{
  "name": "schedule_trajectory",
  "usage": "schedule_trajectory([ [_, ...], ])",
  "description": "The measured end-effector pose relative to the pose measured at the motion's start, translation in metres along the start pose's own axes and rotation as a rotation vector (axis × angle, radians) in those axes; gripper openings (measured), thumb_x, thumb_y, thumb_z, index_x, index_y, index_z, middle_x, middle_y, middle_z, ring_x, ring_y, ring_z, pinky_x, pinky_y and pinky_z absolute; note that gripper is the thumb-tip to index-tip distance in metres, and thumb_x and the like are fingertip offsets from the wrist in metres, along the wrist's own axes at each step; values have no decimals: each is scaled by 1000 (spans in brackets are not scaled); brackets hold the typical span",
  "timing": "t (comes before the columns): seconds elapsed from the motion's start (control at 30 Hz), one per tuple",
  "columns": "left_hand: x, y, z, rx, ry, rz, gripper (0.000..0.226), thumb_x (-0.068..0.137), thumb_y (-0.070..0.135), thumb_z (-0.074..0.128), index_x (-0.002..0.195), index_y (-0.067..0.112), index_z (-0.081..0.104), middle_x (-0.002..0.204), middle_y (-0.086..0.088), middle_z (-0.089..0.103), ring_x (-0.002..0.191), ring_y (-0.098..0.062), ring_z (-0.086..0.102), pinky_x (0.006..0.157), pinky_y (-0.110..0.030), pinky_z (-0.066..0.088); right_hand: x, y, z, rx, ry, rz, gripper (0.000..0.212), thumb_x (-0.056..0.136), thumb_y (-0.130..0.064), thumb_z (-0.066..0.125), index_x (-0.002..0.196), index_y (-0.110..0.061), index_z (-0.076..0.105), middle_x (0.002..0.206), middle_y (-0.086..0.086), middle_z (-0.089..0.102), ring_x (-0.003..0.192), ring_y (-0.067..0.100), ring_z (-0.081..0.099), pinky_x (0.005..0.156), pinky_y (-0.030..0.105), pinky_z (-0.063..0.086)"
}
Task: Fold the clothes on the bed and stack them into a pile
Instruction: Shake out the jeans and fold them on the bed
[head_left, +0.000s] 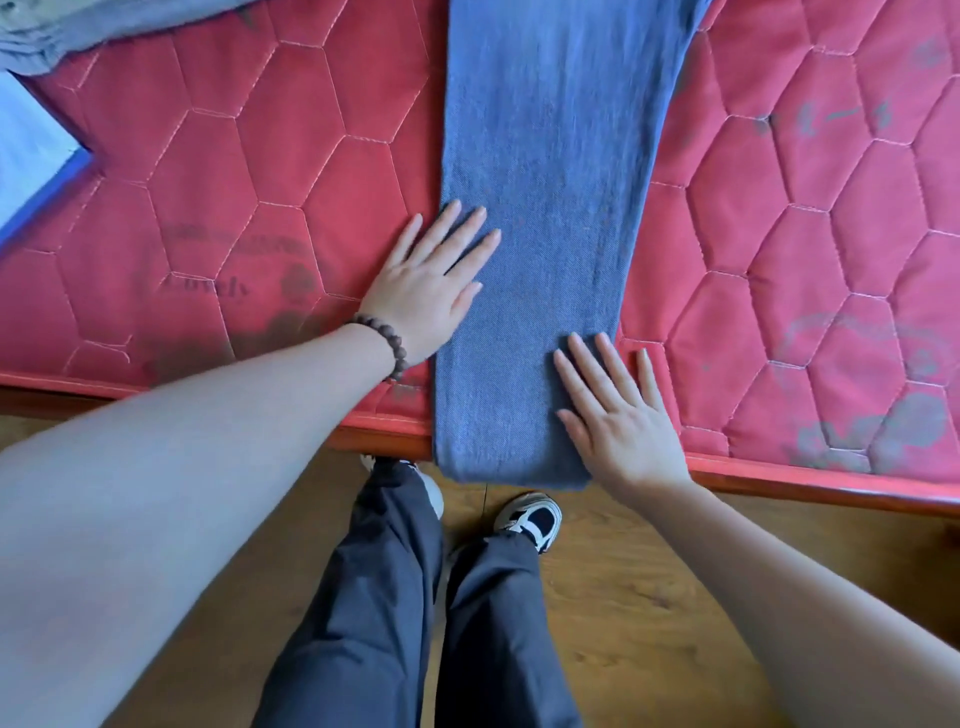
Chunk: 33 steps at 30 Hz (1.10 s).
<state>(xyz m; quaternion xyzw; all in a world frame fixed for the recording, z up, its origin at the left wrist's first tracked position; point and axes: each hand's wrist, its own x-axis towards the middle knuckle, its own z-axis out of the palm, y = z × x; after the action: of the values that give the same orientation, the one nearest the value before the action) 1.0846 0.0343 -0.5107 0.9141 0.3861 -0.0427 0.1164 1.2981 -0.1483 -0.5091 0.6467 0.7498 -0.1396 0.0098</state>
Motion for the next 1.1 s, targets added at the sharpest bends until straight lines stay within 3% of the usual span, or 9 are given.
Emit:
schedule_trajectory([
  [0.2, -43, -13, 0, 166, 40, 243, 74, 84, -8, 45, 151, 18, 30, 159, -7, 24, 148, -29, 15, 120, -52, 9, -8, 43, -17, -5, 97, 115, 54, 96, -21, 44, 149, -22, 34, 156, 6, 31, 144, 28, 28, 116, 56, 18],
  [0.37, -47, 1, -3, 184, -90, 669, 66, 82, 16, 49, 148, 21, 40, 155, -9, 32, 145, -31, 26, 118, -53, 21, 8, 30, -33, -79, -65, -395, 59, 87, -17, 47, 145, -24, 43, 154, 7, 35, 142, 29, 32, 114, 60, 23],
  [0.47, -49, 10, -17, 156, -303, 724, 72, 80, 19, 59, 148, 30, 37, 159, -2, 22, 148, -26, 13, 121, -47, 6, 12, 15, -52, 59, -295, -515, 57, 82, -12, 66, 137, -23, 55, 150, 4, 41, 141, 25, 35, 116, 53, 23],
  [0.53, -48, 19, -30, -202, -535, 511, 64, 83, 6, 46, 143, 29, 45, 156, 8, 28, 149, -18, 13, 122, -32, 2, 16, 10, -70, 374, -456, -370, 48, 83, -10, 65, 129, -24, 63, 139, -5, 55, 133, 7, 44, 118, 38, 24],
  [0.6, -37, 23, -47, -769, -582, 7, 33, 87, 7, 47, 113, 10, 67, 122, 3, 67, 123, -27, 54, 105, -21, 35, 33, 12, -98, 795, -521, -57, 32, 80, -17, 56, 103, -29, 75, 99, -12, 73, 93, -8, 62, 92, 25, 47],
  [0.67, -17, 14, -58, -1249, -469, -374, 24, 90, 21, 56, 95, 0, 66, 98, -7, 72, 99, -27, 61, 93, -28, 46, 61, 21, -113, 1184, -484, 242, 23, 80, -23, 54, 81, -29, 76, 77, -12, 73, 72, -6, 62, 70, 21, 54],
  [0.73, -2, 6, -61, -1602, -400, -665, 33, 94, 29, 59, 107, 0, 67, 113, -14, 70, 110, -27, 64, 104, -43, 45, 88, 26, -108, 1536, -413, 585, 16, 86, -31, 65, 94, -20, 75, 93, -5, 75, 86, 5, 68, 76, 24, 56],
  [0.83, 2, 4, -52, -1674, -371, -930, 29, 95, 29, 58, 112, 6, 66, 123, -19, 65, 112, -32, 64, 102, -48, 47, 104, 21, -82, 1636, -343, 957, 37, 91, -41, 61, 113, -12, 66, 112, 5, 72, 101, 22, 68, 94, 44, 53],
  [1.1, -48, 17, -32, -1662, -529, -937, 32, 100, 20, 51, 128, 5, 57, 129, -9, 63, 122, -25, 57, 110, -51, 37, 51, 1, -47, 1428, -370, 941, 23, 93, -30, 64, 100, -10, 70, 104, 8, 74, 98, 25, 70, 86, 51, 56],
])
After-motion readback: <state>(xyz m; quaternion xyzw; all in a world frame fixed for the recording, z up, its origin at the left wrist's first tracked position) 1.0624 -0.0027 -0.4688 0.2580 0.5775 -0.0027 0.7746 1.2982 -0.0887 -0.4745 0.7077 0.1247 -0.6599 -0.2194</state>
